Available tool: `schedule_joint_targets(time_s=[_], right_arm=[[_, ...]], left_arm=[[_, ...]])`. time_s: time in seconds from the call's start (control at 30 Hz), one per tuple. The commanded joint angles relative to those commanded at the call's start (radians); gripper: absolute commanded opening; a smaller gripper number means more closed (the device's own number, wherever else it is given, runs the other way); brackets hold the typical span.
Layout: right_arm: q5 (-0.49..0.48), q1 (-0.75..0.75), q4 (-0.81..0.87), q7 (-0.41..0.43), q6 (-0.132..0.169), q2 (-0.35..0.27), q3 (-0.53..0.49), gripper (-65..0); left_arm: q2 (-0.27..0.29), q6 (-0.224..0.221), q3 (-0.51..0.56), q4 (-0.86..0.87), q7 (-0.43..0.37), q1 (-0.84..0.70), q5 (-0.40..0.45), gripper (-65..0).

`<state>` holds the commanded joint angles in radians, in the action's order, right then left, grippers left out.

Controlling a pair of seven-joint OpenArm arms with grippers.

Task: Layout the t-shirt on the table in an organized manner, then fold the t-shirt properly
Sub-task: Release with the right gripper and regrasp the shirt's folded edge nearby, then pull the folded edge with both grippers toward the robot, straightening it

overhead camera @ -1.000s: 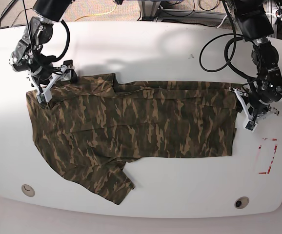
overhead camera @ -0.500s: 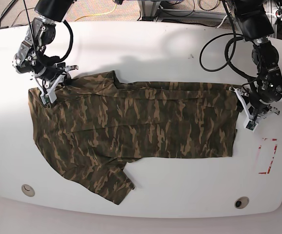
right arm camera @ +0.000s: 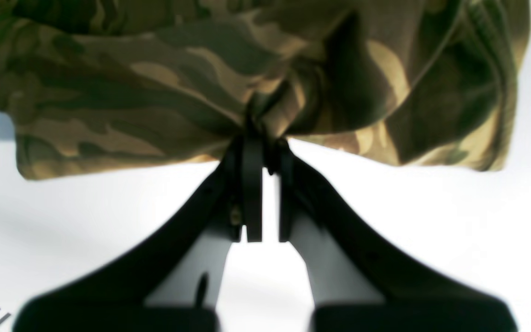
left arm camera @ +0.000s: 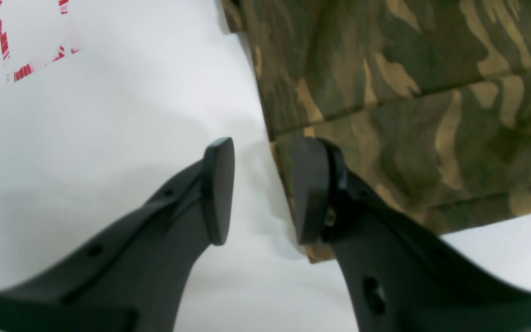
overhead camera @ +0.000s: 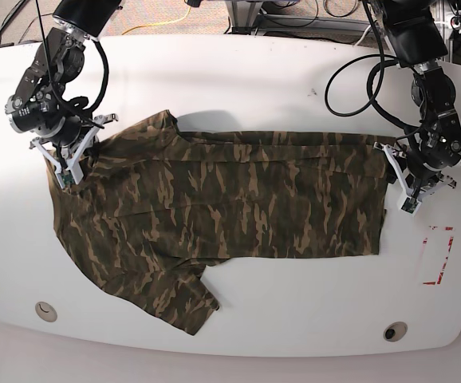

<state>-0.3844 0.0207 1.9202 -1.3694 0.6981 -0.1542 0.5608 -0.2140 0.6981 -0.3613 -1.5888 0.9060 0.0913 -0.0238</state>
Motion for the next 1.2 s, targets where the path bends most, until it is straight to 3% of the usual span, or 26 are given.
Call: schedule_joint_targets(time_s=[0.27, 0.53, 0.63, 0.83, 0.93, 1.2], right_arm=[[0.0, 0.098, -0.003, -0.027, 0.0, 0.008, -0.006, -61.0], [0.003, 0.166, -0.035, -0.027, 0.0, 0.025, -0.08, -59.9], [0.002, 0.169, -0.063, -0.027, 0.0, 0.026, -0.086, -52.2], [0.002, 0.123, -0.064, -0.027, 0.0, 0.028, -0.086, -22.0], [0.002, 0.098, -0.046, -0.027, 0.0, 0.026, -0.086, -13.0], [0.008, 0.023, -0.032, 0.006, 0.0, 0.018, -0.086, -11.9]], left_arm=[[0.0, 0.0, 0.0, 0.0, 0.0, 0.002, 0.0, -44.6], [0.0, 0.0, 0.0, -0.002, 0.0, 0.0, 0.0, -44.6], [0.0, 0.0, 0.0, -0.003, 0.0, 0.0, 0.0, -44.6], [0.0, 0.0, 0.0, -0.005, 0.0, 0.0, 0.0, -44.6], [0.0, 0.0, 0.0, -0.003, 0.0, 0.0, 0.0, -44.6], [0.002, 0.0, 0.0, 0.0, 0.0, 0.002, 0.0, -44.6]])
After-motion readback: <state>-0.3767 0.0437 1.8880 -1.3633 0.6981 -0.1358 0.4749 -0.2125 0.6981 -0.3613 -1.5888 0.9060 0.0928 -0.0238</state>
